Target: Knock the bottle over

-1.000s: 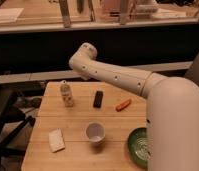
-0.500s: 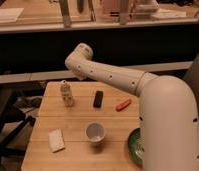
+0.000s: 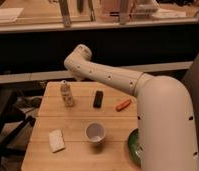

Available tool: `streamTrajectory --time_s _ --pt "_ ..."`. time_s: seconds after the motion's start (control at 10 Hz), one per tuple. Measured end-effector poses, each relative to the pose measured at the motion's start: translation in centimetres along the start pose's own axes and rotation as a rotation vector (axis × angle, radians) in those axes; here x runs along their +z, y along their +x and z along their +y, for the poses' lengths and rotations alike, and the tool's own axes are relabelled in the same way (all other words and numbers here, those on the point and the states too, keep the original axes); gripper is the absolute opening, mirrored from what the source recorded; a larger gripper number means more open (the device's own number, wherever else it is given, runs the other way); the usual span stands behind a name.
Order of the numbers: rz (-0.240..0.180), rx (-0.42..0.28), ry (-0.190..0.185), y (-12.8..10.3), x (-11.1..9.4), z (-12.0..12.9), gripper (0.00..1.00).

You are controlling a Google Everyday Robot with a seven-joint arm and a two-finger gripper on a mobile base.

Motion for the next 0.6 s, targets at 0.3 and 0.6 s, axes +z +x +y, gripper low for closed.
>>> streamTrajectory --time_s 0.3,0.6 --pt "-0.022 -0.023 0.007 -0.9 0.3 0.0 0.00" --pt "-0.046 -0.047 0.015 -1.6 0.6 0.1 0.00"
